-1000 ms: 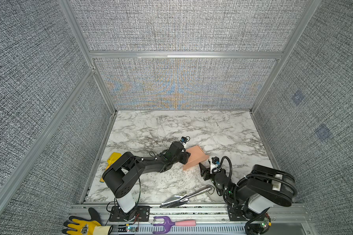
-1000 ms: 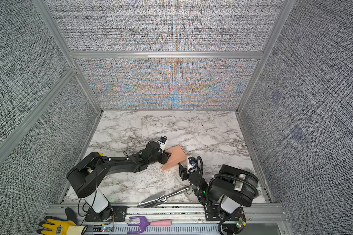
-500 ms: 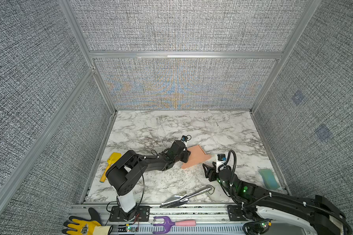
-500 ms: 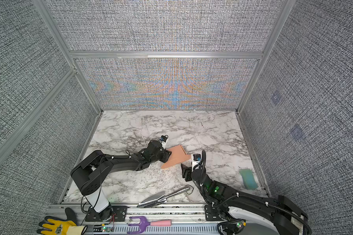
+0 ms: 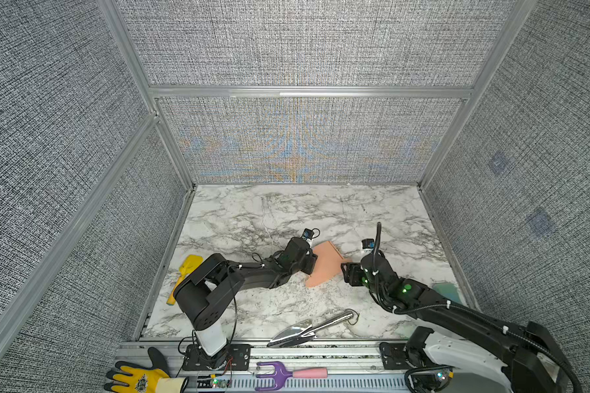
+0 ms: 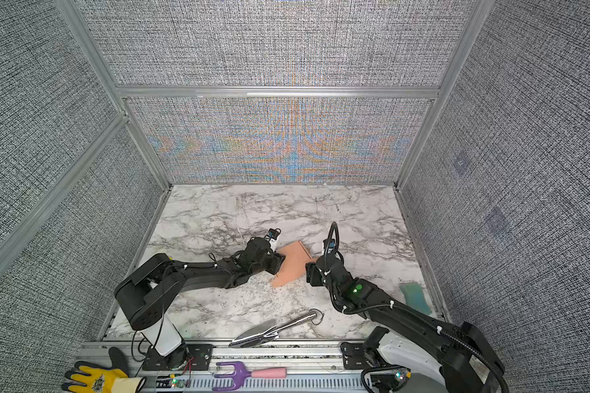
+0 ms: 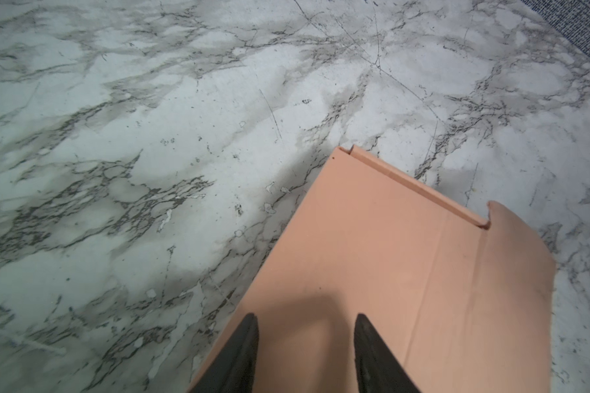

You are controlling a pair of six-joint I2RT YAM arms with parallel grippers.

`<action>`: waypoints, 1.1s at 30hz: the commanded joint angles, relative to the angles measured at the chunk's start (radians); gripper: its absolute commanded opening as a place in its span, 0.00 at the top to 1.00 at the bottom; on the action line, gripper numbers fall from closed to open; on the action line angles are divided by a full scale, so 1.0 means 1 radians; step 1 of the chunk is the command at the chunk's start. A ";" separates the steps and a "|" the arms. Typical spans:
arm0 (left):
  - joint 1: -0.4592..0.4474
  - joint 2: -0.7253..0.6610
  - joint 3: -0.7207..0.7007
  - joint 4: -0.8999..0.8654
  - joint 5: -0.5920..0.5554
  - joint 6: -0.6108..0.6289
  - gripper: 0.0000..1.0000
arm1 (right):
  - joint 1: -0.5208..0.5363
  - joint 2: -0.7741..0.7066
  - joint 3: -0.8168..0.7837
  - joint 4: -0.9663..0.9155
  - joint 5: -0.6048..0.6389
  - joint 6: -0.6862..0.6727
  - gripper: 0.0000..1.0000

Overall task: Assemble paper box
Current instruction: Close the lid on the paper box.

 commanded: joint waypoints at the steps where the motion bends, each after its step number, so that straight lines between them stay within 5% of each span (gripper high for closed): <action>1: -0.010 -0.002 0.004 -0.072 -0.016 0.013 0.51 | -0.037 0.064 0.037 -0.010 -0.131 -0.059 0.31; 16: -0.025 0.012 0.022 -0.090 -0.021 0.024 0.51 | -0.131 0.372 0.145 0.087 -0.245 -0.185 0.32; 23: -0.025 0.039 0.040 -0.094 -0.019 0.016 0.51 | -0.131 0.391 0.116 0.146 -0.341 -0.181 0.35; 33: -0.026 0.049 0.059 -0.104 0.012 0.017 0.51 | -0.147 0.401 0.116 0.162 -0.288 -0.209 0.35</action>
